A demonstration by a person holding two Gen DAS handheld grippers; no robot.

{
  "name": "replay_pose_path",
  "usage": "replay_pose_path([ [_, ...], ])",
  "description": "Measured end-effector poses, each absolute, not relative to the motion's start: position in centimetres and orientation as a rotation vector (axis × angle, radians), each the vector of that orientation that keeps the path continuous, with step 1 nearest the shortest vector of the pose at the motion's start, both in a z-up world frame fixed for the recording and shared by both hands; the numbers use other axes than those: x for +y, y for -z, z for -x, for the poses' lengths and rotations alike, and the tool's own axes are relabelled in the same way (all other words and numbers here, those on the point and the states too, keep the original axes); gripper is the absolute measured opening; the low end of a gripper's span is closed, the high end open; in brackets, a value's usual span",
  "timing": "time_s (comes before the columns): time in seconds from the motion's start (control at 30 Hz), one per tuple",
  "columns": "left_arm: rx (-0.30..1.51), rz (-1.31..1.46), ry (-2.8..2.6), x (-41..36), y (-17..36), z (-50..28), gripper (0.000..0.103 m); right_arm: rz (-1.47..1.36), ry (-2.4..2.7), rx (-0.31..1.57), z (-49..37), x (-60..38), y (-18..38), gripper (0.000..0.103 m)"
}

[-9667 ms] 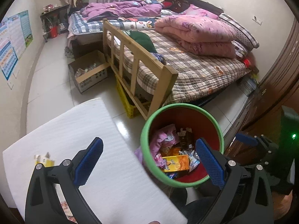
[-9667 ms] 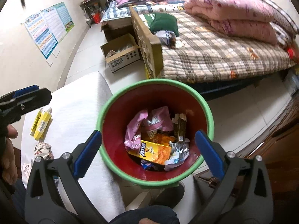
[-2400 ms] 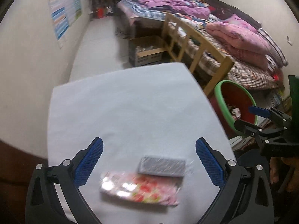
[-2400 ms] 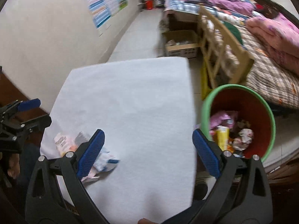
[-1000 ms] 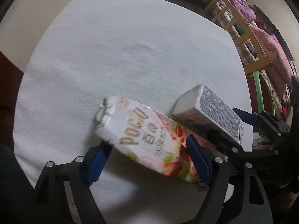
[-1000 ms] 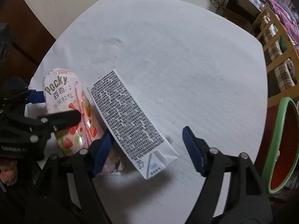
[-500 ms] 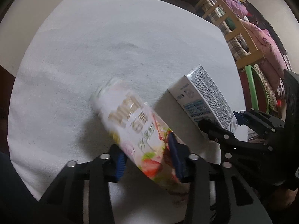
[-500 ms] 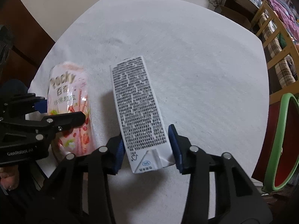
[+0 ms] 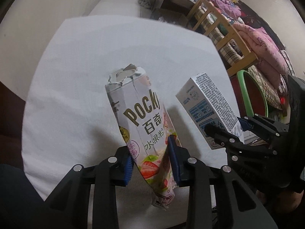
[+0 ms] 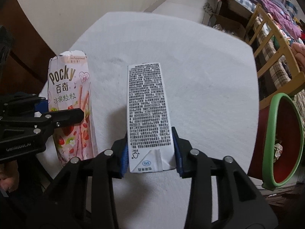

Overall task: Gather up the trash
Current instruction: 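Carry the milk carton and Pocky box over the red bucket with both tools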

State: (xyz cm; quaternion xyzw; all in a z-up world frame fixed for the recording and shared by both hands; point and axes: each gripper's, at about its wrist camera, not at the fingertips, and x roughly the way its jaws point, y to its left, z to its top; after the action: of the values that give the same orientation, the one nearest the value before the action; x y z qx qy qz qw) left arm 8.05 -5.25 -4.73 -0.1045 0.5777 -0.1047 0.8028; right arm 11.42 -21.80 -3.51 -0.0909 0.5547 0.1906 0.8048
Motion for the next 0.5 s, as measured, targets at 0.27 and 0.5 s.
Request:
replay_pose_path([
  [0.27,1.083,0.089,0.209,-6.3,-0.6,-8.3,0.030,0.115,-0.332,1.064,-10.1,-24.1,-0.8,0.037],
  [0.5,0.983,0.020,0.231,-8.1,-4.4,-8.5,0.030,0.038,-0.284,0.986,-9.5,-26.1,-3.8,0.037],
])
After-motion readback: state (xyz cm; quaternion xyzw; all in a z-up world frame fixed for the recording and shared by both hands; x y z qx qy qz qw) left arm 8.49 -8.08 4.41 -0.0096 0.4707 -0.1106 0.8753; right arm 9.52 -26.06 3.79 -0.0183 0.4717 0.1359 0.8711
